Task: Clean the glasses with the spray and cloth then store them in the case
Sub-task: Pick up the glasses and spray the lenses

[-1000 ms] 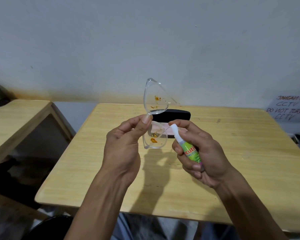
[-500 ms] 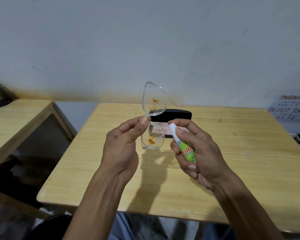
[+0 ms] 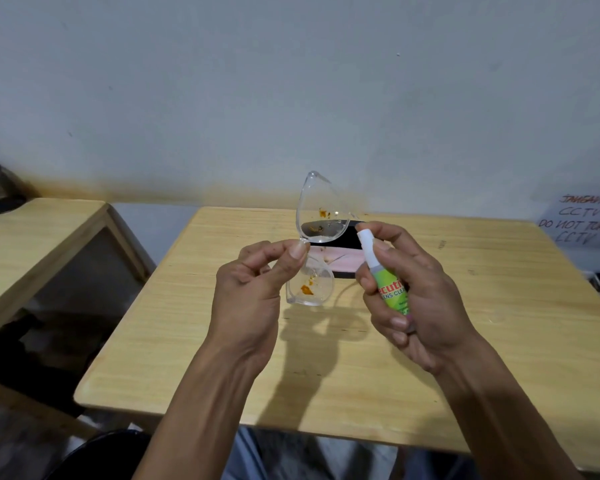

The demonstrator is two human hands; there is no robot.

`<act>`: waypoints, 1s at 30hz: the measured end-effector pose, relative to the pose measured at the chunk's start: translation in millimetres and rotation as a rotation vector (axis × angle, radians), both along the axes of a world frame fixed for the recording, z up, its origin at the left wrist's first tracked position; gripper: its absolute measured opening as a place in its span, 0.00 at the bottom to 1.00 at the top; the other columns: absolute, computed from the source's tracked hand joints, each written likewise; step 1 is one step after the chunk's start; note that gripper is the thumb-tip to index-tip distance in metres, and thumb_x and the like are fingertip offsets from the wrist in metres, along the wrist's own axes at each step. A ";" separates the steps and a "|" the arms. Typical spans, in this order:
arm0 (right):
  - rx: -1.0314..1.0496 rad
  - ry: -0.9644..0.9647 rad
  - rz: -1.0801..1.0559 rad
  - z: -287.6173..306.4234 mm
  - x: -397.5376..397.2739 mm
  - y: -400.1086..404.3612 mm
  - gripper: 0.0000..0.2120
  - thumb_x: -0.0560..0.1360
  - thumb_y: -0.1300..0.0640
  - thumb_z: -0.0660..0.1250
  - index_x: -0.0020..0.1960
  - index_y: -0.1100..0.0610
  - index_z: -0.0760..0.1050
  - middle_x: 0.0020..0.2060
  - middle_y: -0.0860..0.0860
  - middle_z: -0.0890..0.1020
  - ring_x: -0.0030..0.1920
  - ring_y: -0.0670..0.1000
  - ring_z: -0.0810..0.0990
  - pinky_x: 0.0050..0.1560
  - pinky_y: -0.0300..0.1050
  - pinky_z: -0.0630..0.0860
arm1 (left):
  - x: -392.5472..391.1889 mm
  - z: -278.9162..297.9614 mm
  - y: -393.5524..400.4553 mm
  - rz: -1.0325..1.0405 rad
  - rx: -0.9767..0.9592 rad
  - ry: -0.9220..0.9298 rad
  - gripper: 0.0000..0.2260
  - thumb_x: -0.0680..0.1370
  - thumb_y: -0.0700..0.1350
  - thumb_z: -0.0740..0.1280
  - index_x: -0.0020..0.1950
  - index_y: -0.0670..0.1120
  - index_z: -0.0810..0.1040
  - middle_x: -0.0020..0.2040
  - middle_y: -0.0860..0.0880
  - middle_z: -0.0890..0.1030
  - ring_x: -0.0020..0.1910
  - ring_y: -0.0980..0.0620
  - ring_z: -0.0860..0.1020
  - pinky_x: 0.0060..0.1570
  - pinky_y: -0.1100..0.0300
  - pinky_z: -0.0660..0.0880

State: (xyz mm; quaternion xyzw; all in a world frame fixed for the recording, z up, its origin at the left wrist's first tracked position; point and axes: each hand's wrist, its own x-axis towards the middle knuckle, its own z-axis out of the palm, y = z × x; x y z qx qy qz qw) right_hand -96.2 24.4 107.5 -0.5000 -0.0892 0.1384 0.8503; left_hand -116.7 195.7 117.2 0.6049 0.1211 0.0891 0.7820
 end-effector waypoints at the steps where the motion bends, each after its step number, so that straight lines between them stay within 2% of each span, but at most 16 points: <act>1: 0.027 0.004 0.010 2.4 1.4 -0.1 0.12 0.75 0.54 0.64 0.58 0.51 0.77 0.32 0.56 0.73 0.16 0.45 0.61 0.19 0.30 0.59 | -0.1 -0.2 -0.2 -0.005 0.013 -0.015 0.09 0.69 0.47 0.73 0.46 0.45 0.85 0.55 0.45 0.78 0.49 0.56 0.74 0.45 0.64 0.67; 3: 0.066 0.004 0.024 6.4 4.6 0.8 0.12 0.76 0.54 0.63 0.58 0.51 0.76 0.32 0.56 0.73 0.15 0.45 0.61 0.18 0.30 0.60 | -0.1 -0.6 -0.1 -0.012 0.030 -0.040 0.12 0.67 0.49 0.73 0.46 0.45 0.85 0.54 0.49 0.75 0.49 0.53 0.71 0.45 0.62 0.66; 7: 0.059 -0.015 -0.002 11.3 10.1 5.4 0.11 0.79 0.55 0.61 0.60 0.52 0.75 0.32 0.55 0.74 0.15 0.45 0.61 0.19 0.30 0.59 | 1.6 -4.3 1.6 -0.023 0.044 -0.046 0.13 0.65 0.50 0.73 0.46 0.46 0.85 0.54 0.49 0.75 0.49 0.52 0.71 0.47 0.61 0.66; 13: 0.029 -0.031 -0.079 13.5 11.0 14.5 0.06 0.81 0.55 0.61 0.54 0.51 0.76 0.31 0.54 0.74 0.16 0.46 0.60 0.20 0.33 0.56 | 4.0 -7.7 2.0 -0.041 0.068 -0.040 0.13 0.67 0.50 0.73 0.47 0.45 0.85 0.54 0.49 0.75 0.50 0.51 0.71 0.47 0.61 0.67; 17: 0.001 -0.055 -0.116 13.1 7.9 13.6 0.09 0.82 0.55 0.60 0.56 0.48 0.78 0.32 0.54 0.75 0.17 0.46 0.61 0.21 0.35 0.54 | 4.6 -9.2 2.2 -0.035 0.065 -0.054 0.15 0.66 0.50 0.73 0.48 0.44 0.85 0.54 0.49 0.75 0.49 0.51 0.70 0.46 0.61 0.66; 20: -0.055 -0.103 -0.176 7.3 5.5 6.7 0.12 0.83 0.56 0.58 0.59 0.46 0.77 0.34 0.55 0.75 0.19 0.49 0.63 0.22 0.35 0.59 | 5.7 -9.6 4.3 -0.017 0.090 -0.063 0.14 0.65 0.51 0.74 0.46 0.45 0.86 0.54 0.49 0.74 0.49 0.52 0.71 0.48 0.61 0.67; 23: -0.183 -0.144 -0.348 -5.5 3.3 -4.4 0.15 0.83 0.59 0.56 0.60 0.45 0.78 0.36 0.55 0.77 0.26 0.51 0.70 0.23 0.41 0.65 | 6.9 -12.2 8.1 0.007 0.114 -0.091 0.13 0.61 0.54 0.76 0.40 0.49 0.87 0.50 0.50 0.72 0.49 0.51 0.69 0.50 0.59 0.68; 24: -0.259 -0.160 -0.421 -11.2 3.2 -8.8 0.15 0.84 0.58 0.57 0.61 0.44 0.78 0.37 0.52 0.79 0.30 0.49 0.73 0.25 0.43 0.68 | 7.2 -13.3 9.2 0.020 0.142 -0.100 0.11 0.61 0.54 0.77 0.39 0.50 0.87 0.49 0.51 0.71 0.49 0.52 0.69 0.51 0.58 0.68; 26: -0.431 -0.203 -0.538 -24.7 5.3 -20.8 0.11 0.84 0.54 0.60 0.62 0.44 0.77 0.40 0.44 0.83 0.38 0.43 0.76 0.31 0.41 0.72 | 8.5 -16.5 10.5 0.062 0.223 -0.104 0.06 0.63 0.52 0.77 0.37 0.53 0.87 0.46 0.53 0.69 0.49 0.52 0.69 0.52 0.53 0.69; 28: -0.528 -0.233 -0.599 -39.8 10.7 -36.0 0.10 0.83 0.53 0.62 0.61 0.46 0.77 0.46 0.41 0.85 0.45 0.41 0.78 0.36 0.41 0.76 | 10.5 -21.8 10.8 0.105 0.329 -0.094 0.02 0.67 0.48 0.77 0.36 0.54 0.86 0.45 0.53 0.69 0.46 0.56 0.71 0.53 0.50 0.71; 30: -0.572 -0.237 -0.682 -53.8 17.0 -52.7 0.10 0.82 0.54 0.65 0.62 0.48 0.77 0.48 0.42 0.85 0.49 0.41 0.80 0.40 0.42 0.78 | 10.7 -26.3 9.2 0.119 0.424 -0.090 0.05 0.69 0.45 0.77 0.38 0.55 0.85 0.45 0.53 0.70 0.42 0.65 0.71 0.50 0.53 0.71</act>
